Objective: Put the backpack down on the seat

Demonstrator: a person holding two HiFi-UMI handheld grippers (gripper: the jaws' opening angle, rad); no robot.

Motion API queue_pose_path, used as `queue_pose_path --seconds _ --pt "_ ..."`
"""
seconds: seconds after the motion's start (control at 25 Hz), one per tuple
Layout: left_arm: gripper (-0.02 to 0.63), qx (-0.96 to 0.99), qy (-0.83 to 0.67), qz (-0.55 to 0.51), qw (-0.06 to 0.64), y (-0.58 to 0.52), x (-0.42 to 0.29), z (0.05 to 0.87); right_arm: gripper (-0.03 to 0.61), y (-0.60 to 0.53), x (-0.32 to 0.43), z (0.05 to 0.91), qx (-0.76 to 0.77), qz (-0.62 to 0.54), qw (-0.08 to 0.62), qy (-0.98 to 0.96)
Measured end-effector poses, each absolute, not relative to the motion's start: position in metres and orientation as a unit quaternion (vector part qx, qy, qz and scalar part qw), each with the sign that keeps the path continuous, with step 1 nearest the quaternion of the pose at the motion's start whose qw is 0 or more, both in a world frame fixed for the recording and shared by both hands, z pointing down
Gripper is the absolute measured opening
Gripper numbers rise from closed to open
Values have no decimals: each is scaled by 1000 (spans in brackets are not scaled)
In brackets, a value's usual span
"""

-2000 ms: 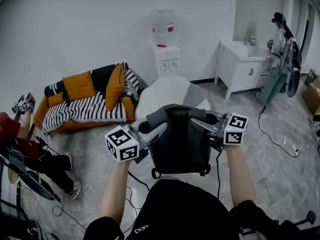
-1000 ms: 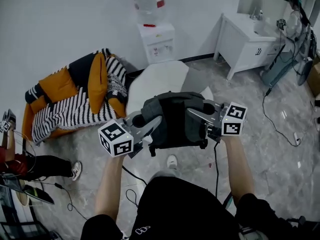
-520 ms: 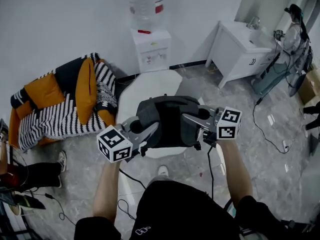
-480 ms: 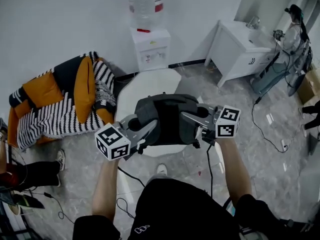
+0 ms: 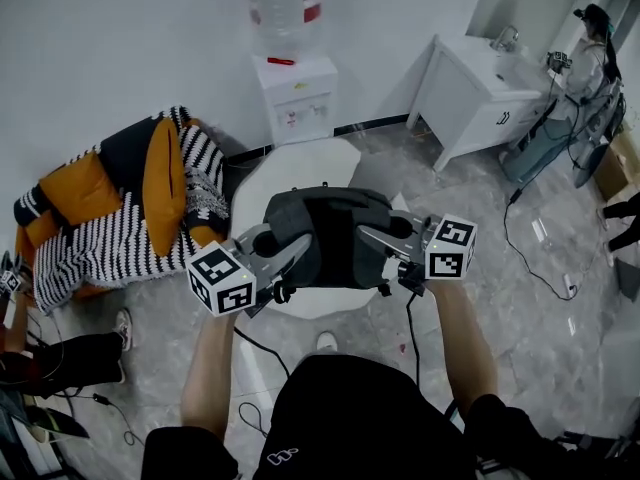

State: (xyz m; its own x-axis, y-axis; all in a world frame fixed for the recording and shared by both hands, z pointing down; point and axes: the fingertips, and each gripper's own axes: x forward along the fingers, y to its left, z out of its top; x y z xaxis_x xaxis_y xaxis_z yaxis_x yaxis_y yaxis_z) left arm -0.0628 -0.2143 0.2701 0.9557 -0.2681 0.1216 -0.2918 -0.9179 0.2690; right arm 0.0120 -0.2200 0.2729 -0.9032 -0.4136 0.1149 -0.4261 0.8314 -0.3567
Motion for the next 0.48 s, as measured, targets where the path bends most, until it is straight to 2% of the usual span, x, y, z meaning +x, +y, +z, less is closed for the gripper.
queue_pose_path --seconds 0.2,0.48 --pt "32 983 -122 55 129 -215 -56 278 40 -222 21 278 224 191 27 -955" --pt "32 980 -127 45 145 -218 -58 291 40 -227 18 282 222 192 55 -955"
